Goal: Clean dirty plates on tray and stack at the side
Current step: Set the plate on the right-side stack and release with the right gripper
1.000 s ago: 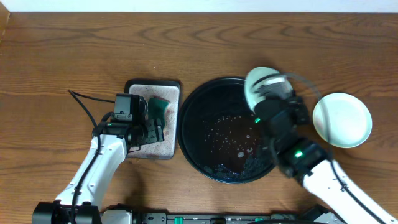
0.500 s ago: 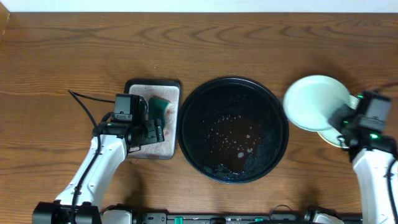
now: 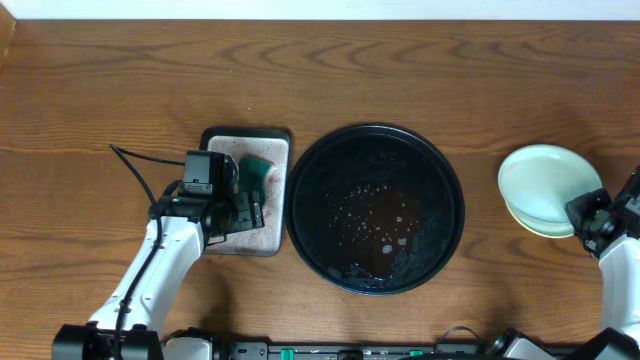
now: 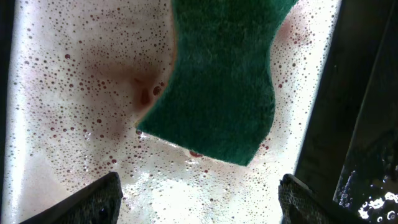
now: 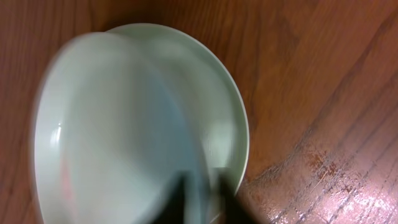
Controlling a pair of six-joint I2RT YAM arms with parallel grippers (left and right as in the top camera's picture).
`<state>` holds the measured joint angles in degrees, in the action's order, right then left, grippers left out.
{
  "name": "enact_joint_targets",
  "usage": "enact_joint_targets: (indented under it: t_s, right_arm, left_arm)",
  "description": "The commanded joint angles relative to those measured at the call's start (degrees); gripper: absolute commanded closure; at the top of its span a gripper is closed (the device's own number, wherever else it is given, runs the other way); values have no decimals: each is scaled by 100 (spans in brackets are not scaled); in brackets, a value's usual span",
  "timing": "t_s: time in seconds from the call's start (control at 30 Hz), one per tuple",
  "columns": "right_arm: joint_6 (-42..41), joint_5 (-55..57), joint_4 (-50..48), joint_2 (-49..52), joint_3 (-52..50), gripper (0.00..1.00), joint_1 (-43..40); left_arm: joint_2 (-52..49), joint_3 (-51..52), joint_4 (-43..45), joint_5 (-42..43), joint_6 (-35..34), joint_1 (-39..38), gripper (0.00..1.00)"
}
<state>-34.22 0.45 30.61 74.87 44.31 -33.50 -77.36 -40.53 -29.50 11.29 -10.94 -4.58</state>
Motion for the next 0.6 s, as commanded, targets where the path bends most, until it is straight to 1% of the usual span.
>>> enact_joint_targets:
  t_s: [0.0, 0.03, 0.1, 0.13, 0.17, 0.2, 0.23, 0.3, 0.33, 0.4, 0.43, 0.57]
  right_arm:
    - [-63, -302, -160, 125, 13, 25, -85]
    - [52, -520, -216, 153, 13, 22, -79]
    - [299, -1187, -378, 216, 13, 19, -48]
    - [494, -1692, -487, 251, 13, 16, -17]
    - [894, -2406, -671, 302, 13, 15, 44]
    - [1259, -3060, -820, 348, 13, 16, 116]
    - [1742, -3921, -1012, 411, 13, 19, 295]
    - [2144, -4363, -1093, 457, 15, 20, 597]
    - [2253, -4347, -1060, 459, 15, 20, 804]
    - [2597, -4098, -925, 459, 24, 7, 1325]
    - [2677, -3871, -831, 459, 46, 1, 1565]
    - [2874, -2452, -120, 459, 308, 1, 2712]
  left_arm:
    - [-9, -72, 0, 11, -79, 22, 19]
    - [-9, -72, 4, 11, -79, 22, 19]
    - [-9, -72, 22, 11, -79, 22, 19]
    - [-9, -72, 20, 11, -76, 22, 19]
    - [-9, -72, 17, 11, -74, 22, 19]
    - [-9, -72, 15, 11, -76, 22, 19]
    - [-9, -74, 22, 11, -79, 22, 19]
    - [-9, -111, 11, 4, -74, 22, 19]
    - [-9, -175, -44, -7, -74, 22, 18]
    - [-9, -398, -280, -39, -72, 24, 17]
    - [-9, -531, -422, -39, -72, 24, 9]
    - [-9, -1128, -1215, -42, -70, 24, 9]
